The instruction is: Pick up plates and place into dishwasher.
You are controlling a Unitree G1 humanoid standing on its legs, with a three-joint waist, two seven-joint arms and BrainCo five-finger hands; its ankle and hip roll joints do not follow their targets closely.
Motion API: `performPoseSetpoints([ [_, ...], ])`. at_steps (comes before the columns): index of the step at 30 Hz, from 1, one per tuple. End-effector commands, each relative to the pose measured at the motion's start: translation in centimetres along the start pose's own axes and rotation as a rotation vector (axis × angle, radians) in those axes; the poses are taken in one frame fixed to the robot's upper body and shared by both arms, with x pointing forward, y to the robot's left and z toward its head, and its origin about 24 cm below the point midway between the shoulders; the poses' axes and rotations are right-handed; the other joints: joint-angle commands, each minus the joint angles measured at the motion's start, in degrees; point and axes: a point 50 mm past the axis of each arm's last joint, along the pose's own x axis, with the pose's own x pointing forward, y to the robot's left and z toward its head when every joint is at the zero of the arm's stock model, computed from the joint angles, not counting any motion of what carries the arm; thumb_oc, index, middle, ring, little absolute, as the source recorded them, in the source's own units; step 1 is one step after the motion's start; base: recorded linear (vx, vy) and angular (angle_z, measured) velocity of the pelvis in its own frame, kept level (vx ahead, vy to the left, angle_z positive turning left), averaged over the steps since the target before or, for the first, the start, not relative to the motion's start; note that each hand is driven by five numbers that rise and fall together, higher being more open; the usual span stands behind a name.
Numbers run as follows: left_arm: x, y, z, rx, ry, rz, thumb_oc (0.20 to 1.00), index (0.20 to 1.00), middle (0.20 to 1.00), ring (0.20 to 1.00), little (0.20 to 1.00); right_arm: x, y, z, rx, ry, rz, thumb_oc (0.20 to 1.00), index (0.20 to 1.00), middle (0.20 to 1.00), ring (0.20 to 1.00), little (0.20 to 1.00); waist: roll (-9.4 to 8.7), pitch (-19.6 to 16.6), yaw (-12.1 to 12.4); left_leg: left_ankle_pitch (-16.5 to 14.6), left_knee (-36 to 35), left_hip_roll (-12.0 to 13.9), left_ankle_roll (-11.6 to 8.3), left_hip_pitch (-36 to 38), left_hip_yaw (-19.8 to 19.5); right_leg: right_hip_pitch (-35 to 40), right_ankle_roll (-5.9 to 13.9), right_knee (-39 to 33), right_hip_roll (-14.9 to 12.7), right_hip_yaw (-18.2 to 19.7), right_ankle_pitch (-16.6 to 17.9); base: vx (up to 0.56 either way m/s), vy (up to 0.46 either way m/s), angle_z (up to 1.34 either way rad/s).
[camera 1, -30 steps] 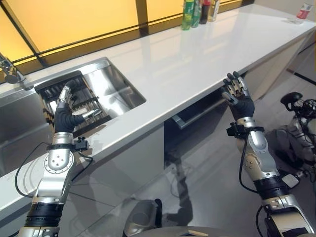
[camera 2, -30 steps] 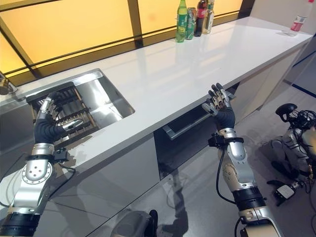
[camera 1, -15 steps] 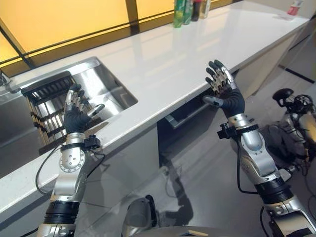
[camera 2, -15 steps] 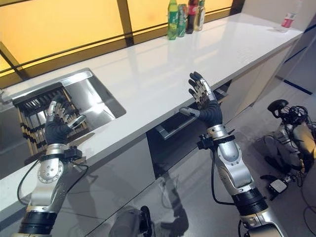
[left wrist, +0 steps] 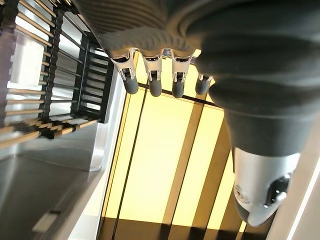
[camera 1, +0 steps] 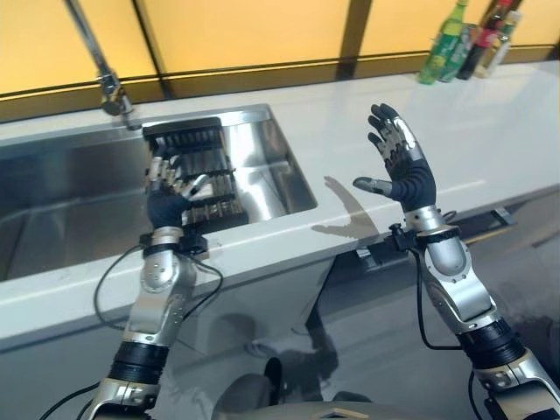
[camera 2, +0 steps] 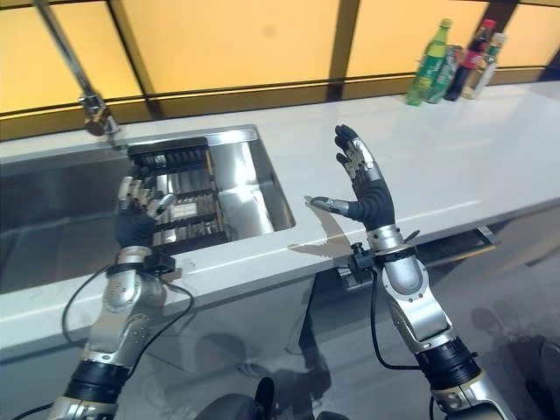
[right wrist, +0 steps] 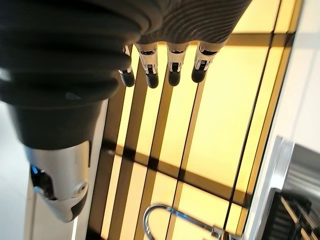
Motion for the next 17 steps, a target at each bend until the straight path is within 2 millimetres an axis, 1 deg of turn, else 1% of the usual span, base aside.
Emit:
performPoseSetpoints([
  [1,1.1,-2.5,2.8,0.028,-0.160,-0.103,1.000,1.000,1.000,1.000,1.000,2.1,-0.2,2.3,0.016,-0.136,-0.026,1.000,1.000,1.000,1.000,1.000,-0.34,-2.4,1.3,-5.1,4.5,2.7,-1.54,4.1,-0.2,-1.4,6.75,-4.5,-3.8,4.3,8.7,0.04,-0.145,1.19],
  [4,1.0,-2.8,3.0,0.025,-0.168,-0.111,1.000,1.000,1.000,1.000,1.000,2.4,-0.1,2.0,0.054,-0.107,-0.003,1.000,1.000,1.000,1.000,1.000,-0.80,-2.5,1.7,-5.7,4.8,3.3,-2.17,4.7,-1.0,-0.3,6.41,-5.9,-4.1,2.6,8.8,0.00,-0.172,0.93],
  [5,0.9,-2.8,2.9,0.013,-0.153,-0.125,1.000,1.000,1.000,1.000,1.000,2.4,0.1,1.6,0.073,-0.088,0.011,1.000,1.000,1.000,1.000,1.000,-1.00,-2.9,2.1,-5.6,4.4,4.1,-2.70,5.3,-1.1,0.5,6.30,-7.4,-4.1,1.5,9.2,-0.03,-0.166,0.86],
  [6,0.9,-2.8,2.9,0.010,-0.149,-0.128,1.000,1.000,1.000,1.000,1.000,2.4,0.2,1.6,0.086,-0.081,0.016,1.000,1.000,1.000,1.000,1.000,-1.11,-3.0,2.3,-4.7,4.0,4.3,-2.96,5.2,-1.2,0.4,6.28,-8.0,-4.3,0.9,10.0,-0.02,-0.189,0.76],
  [8,0.7,-2.5,2.9,-0.009,-0.128,-0.118,1.000,1.000,1.000,1.000,1.000,2.5,0.8,1.4,0.109,-0.070,0.023,1.000,1.000,1.000,1.000,1.000,-0.88,-3.5,3.0,-4.1,2.6,5.3,-3.70,5.9,-1.7,1.4,6.24,-9.4,-4.4,-0.8,10.3,0.01,-0.146,0.50],
  [11,0.4,-1.5,2.7,-0.040,-0.104,-0.098,1.000,1.000,1.000,1.000,1.000,2.4,1.3,0.9,0.130,-0.035,0.012,1.000,1.000,1.000,1.000,1.000,-0.28,-4.1,3.6,-3.8,1.7,6.3,-4.24,6.6,-2.1,2.2,5.81,-10.1,-3.9,-1.9,9.9,0.04,-0.096,0.24],
  [12,0.3,-1.3,2.7,-0.048,-0.105,-0.094,1.000,1.000,1.000,1.000,1.000,2.1,1.4,0.7,0.130,-0.018,0.008,1.000,1.000,1.000,1.000,1.000,-0.11,-4.3,3.4,-3.8,2.0,6.8,-4.61,6.5,-1.0,2.4,5.65,-10.4,-3.9,-2.7,9.8,0.06,-0.050,0.21],
  [13,0.2,-1.2,2.7,-0.055,-0.110,-0.098,1.000,1.000,1.000,1.000,1.000,1.9,1.3,0.5,0.127,-0.007,0.004,1.000,1.000,1.000,1.000,1.000,0.02,-4.4,2.9,-4.6,2.7,7.8,-5.09,6.9,1.1,3.0,5.59,-10.7,-4.0,-3.6,9.4,0.05,-0.011,0.29],
  [14,0.2,-1.3,2.8,-0.060,-0.111,-0.109,1.000,1.000,1.000,1.000,1.000,1.6,1.0,0.4,0.120,0.002,-0.006,1.000,1.000,1.000,1.000,1.000,0.06,-4.4,2.0,-4.4,3.6,9.4,-5.81,6.9,4.5,3.2,5.56,-11.0,-4.3,-4.9,9.7,0.03,0.021,0.35],
  [15,0.3,-1.5,2.7,-0.061,-0.110,-0.118,1.000,1.000,1.000,1.000,1.000,1.3,0.7,0.3,0.116,0.009,-0.017,1.000,1.000,1.000,1.000,1.000,0.11,-4.5,1.2,-4.1,3.9,10.5,-6.32,6.8,6.4,3.3,5.64,-11.2,-4.5,-5.8,9.9,-0.02,0.046,0.41],
  [16,0.4,-1.8,2.6,-0.066,-0.112,-0.127,1.000,1.000,1.000,1.000,1.000,1.0,0.4,0.2,0.112,0.014,-0.031,1.000,1.000,1.000,1.000,1.000,0.20,-4.6,0.4,-3.7,3.8,11.5,-6.70,6.9,7.9,3.2,5.82,-11.5,-4.8,-6.5,10.3,-0.02,0.057,0.50],
  [17,0.5,-2.1,2.6,-0.074,-0.122,-0.133,1.000,1.000,1.000,1.000,1.000,0.8,0.1,0.1,0.110,0.017,-0.041,1.000,1.000,1.000,1.000,1.000,0.40,-4.7,-0.5,-3.5,3.3,12.2,-6.95,7.2,8.5,3.1,6.15,-12.0,-5.2,-6.8,10.7,-0.01,0.064,0.58],
])
